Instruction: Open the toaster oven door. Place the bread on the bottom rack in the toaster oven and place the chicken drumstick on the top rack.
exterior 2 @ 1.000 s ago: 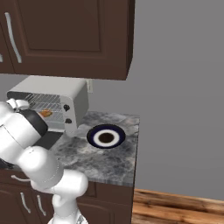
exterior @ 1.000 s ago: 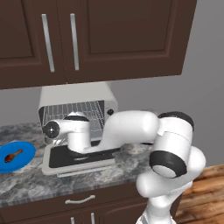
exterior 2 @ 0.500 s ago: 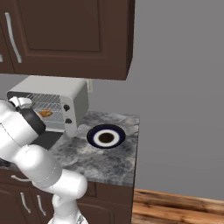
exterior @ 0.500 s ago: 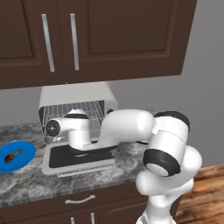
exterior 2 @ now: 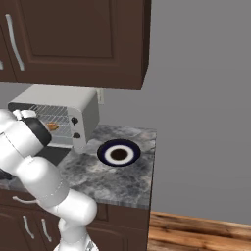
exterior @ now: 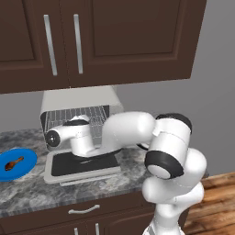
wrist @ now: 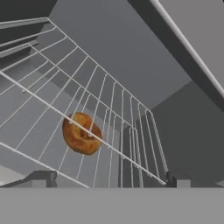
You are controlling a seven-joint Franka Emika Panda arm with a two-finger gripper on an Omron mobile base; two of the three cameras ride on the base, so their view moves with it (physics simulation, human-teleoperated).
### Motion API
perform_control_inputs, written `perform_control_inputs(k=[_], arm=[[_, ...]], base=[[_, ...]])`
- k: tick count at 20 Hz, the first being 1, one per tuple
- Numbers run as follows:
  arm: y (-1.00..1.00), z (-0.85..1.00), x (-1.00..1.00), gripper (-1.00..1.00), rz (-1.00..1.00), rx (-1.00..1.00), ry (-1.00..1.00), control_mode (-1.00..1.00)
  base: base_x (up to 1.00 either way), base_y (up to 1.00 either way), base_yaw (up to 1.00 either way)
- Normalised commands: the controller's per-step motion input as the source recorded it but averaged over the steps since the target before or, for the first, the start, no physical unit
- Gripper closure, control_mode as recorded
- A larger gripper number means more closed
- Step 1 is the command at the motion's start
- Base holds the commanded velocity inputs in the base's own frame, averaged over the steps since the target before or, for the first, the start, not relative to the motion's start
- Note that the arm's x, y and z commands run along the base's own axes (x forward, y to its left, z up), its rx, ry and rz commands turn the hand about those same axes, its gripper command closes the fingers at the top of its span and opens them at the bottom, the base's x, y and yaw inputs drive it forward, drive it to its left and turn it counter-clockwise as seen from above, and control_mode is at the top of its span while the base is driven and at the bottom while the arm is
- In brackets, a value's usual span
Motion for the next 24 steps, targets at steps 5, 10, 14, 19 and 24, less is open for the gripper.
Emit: perform_control_inputs(k=[5,10,14,19,24], arm=[[0.05,-0.02,0.12,-1.00,-0.03,0.01,0.00,-1.00],[0.00,-0.06,0.15,-1.00,-0.01,0.02,0.00,-1.00],[0.00,-0.13,0.04,-1.00,0.00,0.02,0.00,-1.00],[0.00,-0.05,0.17,-1.00,-0.02,0.01,0.00,-1.00],[0.00,-0.03,0.19,-1.00,-0.03,0.00,0.00,-1.00]], base=[[0.00,0.00,0.00],[0.00,0.00,0.00],[0.00,0.00,0.00],[0.00,0.00,0.00],[0.00,0.00,0.00]])
